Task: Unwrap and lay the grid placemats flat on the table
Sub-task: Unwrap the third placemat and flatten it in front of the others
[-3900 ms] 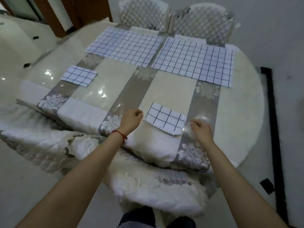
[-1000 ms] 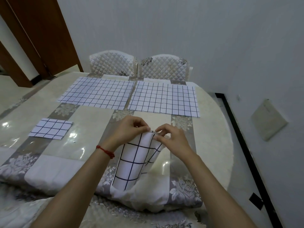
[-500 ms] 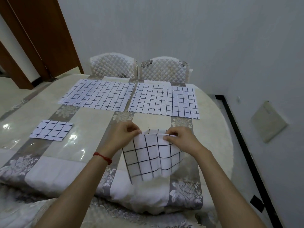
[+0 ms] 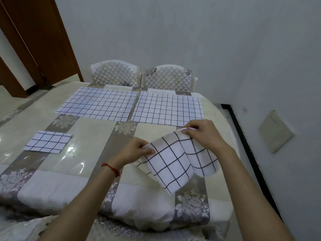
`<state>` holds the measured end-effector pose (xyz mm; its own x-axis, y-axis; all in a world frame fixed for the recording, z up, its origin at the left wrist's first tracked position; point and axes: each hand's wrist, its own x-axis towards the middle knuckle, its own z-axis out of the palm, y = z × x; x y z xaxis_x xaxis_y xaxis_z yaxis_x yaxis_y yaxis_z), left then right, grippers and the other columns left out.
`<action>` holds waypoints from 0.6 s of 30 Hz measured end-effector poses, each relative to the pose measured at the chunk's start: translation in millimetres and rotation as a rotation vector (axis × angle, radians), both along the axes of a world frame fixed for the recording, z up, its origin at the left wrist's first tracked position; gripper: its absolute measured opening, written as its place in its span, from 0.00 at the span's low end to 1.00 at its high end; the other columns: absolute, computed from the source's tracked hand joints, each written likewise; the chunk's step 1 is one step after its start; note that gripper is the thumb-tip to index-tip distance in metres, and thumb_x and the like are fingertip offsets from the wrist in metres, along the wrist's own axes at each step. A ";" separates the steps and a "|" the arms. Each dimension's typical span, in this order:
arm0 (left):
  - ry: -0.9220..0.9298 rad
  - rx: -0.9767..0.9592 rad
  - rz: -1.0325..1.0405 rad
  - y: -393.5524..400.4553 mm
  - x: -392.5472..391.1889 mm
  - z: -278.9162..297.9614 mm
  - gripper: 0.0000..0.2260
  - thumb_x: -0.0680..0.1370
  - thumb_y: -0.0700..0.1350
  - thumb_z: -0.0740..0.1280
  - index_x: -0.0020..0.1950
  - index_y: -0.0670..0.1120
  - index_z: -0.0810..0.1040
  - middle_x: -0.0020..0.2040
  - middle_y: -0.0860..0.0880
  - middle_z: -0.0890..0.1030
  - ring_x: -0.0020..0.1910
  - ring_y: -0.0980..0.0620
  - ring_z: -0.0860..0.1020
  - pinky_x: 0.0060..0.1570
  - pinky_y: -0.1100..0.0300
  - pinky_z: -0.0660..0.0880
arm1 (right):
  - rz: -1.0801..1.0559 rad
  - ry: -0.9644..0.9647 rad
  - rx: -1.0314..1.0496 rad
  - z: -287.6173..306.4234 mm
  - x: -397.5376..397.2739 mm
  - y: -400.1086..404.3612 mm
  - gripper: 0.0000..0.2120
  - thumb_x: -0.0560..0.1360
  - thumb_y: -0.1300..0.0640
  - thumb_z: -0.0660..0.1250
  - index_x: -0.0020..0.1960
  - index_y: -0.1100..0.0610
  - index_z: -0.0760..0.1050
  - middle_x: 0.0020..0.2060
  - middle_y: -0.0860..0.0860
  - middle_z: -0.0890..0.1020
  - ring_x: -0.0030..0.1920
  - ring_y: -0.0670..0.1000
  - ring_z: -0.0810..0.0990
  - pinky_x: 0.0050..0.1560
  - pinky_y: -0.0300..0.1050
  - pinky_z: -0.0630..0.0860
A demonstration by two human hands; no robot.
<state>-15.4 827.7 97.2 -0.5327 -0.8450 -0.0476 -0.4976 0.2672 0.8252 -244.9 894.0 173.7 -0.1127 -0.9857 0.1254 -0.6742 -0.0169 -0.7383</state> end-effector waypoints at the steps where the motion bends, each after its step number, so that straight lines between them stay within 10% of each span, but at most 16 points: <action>1: -0.004 0.002 0.003 -0.9 3.8 1.2 0.20 0.70 0.43 0.73 0.23 0.46 0.67 0.22 0.55 0.61 0.23 0.57 0.59 0.26 0.65 0.56 | -0.022 -0.023 0.007 -0.2 -4.3 -0.7 0.02 0.71 0.59 0.70 0.40 0.57 0.81 0.34 0.42 0.80 0.39 0.40 0.76 0.42 0.35 0.70; 7: -0.059 -0.037 0.117 -14.9 21.3 11.4 0.22 0.68 0.45 0.74 0.18 0.53 0.68 0.20 0.55 0.63 0.22 0.58 0.63 0.29 0.64 0.61 | -0.126 -0.188 0.010 -1.6 -16.2 -0.3 0.02 0.69 0.60 0.71 0.37 0.57 0.80 0.36 0.46 0.81 0.41 0.40 0.78 0.42 0.28 0.69; 10: -0.050 -0.039 0.009 -9.3 10.5 30.2 0.03 0.68 0.48 0.74 0.39 0.55 0.81 0.37 0.54 0.81 0.37 0.60 0.78 0.41 0.65 0.74 | -0.077 -0.198 0.009 3.9 -5.9 0.7 0.05 0.68 0.60 0.72 0.35 0.54 0.79 0.35 0.45 0.81 0.40 0.39 0.77 0.40 0.25 0.70; 13: 0.005 -0.043 -0.092 -3.2 -20.8 52.0 0.11 0.69 0.45 0.73 0.50 0.46 0.81 0.45 0.50 0.83 0.44 0.58 0.80 0.44 0.69 0.76 | -0.002 -0.149 0.020 8.8 14.0 -0.6 0.07 0.67 0.57 0.74 0.32 0.49 0.79 0.32 0.44 0.80 0.38 0.42 0.77 0.42 0.36 0.72; 18: 0.093 -0.098 -0.096 4.7 -53.0 74.3 0.13 0.71 0.42 0.72 0.30 0.38 0.75 0.25 0.49 0.65 0.25 0.58 0.63 0.28 0.67 0.59 | 0.011 -0.147 -0.028 11.2 20.8 2.5 0.07 0.65 0.50 0.74 0.36 0.53 0.80 0.32 0.49 0.79 0.35 0.47 0.73 0.37 0.42 0.68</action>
<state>-68.5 832.4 171.6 -0.6097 -0.7879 0.0864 -0.3881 0.3918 0.8342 -224.1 896.6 184.9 -0.1214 -0.9833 0.1355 -0.5585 -0.0452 -0.8283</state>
